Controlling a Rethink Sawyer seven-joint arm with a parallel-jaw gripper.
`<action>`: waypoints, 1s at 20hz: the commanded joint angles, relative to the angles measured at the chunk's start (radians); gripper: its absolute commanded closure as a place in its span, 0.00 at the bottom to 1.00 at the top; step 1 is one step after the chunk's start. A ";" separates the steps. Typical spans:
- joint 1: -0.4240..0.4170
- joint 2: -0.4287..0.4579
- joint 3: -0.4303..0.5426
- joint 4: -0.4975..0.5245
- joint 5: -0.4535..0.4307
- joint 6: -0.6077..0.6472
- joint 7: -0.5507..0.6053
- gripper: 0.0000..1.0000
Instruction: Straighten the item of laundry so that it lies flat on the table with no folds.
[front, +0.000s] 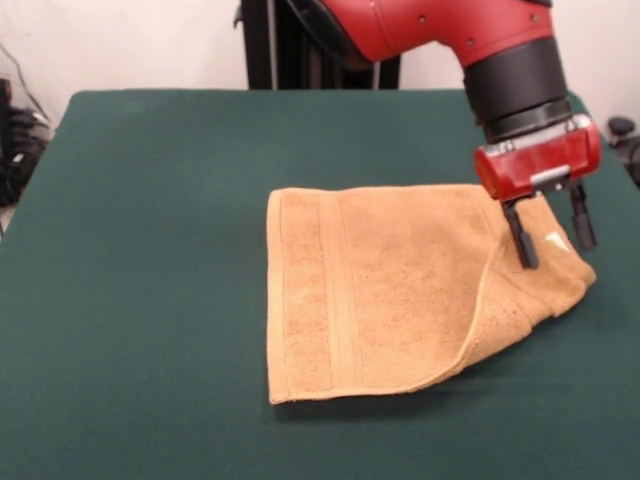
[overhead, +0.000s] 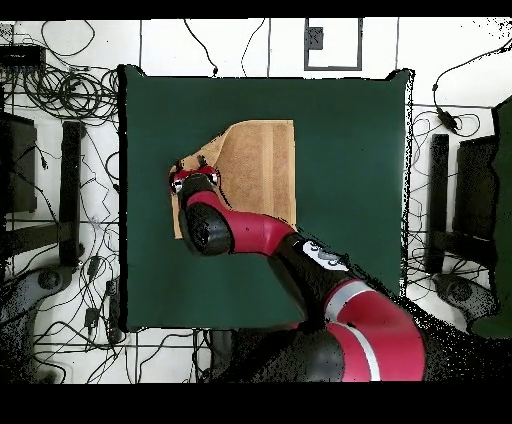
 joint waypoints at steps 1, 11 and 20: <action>0.060 -0.048 0.050 0.021 0.112 0.114 0.274 0.00; 0.059 -0.084 0.055 0.057 0.137 0.124 0.275 0.00; -0.135 0.210 0.266 -0.118 -0.155 0.165 0.122 0.00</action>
